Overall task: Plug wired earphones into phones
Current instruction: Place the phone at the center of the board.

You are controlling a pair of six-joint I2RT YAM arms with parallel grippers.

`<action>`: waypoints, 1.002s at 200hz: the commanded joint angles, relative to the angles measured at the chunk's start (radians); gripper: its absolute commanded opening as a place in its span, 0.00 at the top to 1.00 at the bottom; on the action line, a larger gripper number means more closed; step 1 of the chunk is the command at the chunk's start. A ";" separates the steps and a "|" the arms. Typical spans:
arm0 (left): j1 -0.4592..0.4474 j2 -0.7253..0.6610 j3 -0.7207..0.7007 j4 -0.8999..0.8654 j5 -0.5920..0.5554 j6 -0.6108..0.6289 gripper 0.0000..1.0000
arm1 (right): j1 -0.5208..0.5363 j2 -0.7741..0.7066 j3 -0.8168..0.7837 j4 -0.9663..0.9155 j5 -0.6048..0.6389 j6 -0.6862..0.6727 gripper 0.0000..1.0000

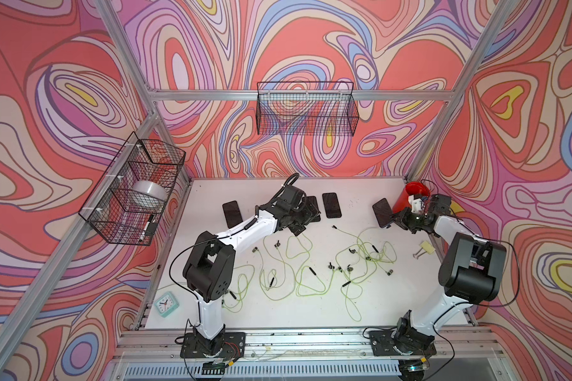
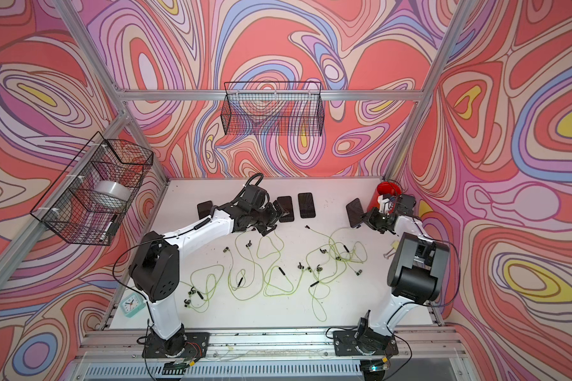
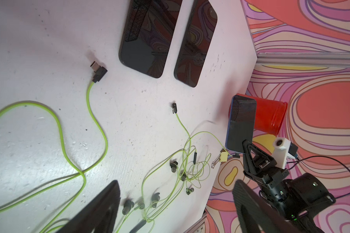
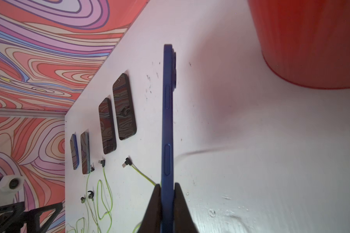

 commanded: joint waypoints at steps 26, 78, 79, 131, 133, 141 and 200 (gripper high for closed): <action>0.008 -0.043 -0.024 0.022 -0.007 0.002 0.12 | 0.009 0.100 -0.019 0.186 0.000 0.028 1.00; 0.008 -0.043 -0.035 0.022 -0.013 0.000 0.12 | 0.010 0.185 -0.001 0.165 -0.002 0.017 0.81; 0.008 -0.043 -0.035 0.022 -0.014 0.000 0.12 | 0.010 0.187 -0.001 0.164 -0.002 0.016 0.80; 0.010 -0.027 -0.027 0.022 -0.013 0.004 0.12 | 0.010 0.171 0.005 0.107 0.018 -0.011 0.55; 0.009 -0.026 -0.026 0.021 -0.013 0.005 0.12 | 0.010 0.167 0.007 0.104 0.020 -0.012 0.54; 0.009 -0.023 -0.022 0.020 -0.015 0.010 0.12 | 0.010 0.155 0.010 0.085 0.034 -0.018 0.51; 0.019 0.062 0.087 -0.058 -0.034 0.135 0.15 | 0.086 -0.111 -0.056 -0.108 0.224 -0.084 0.48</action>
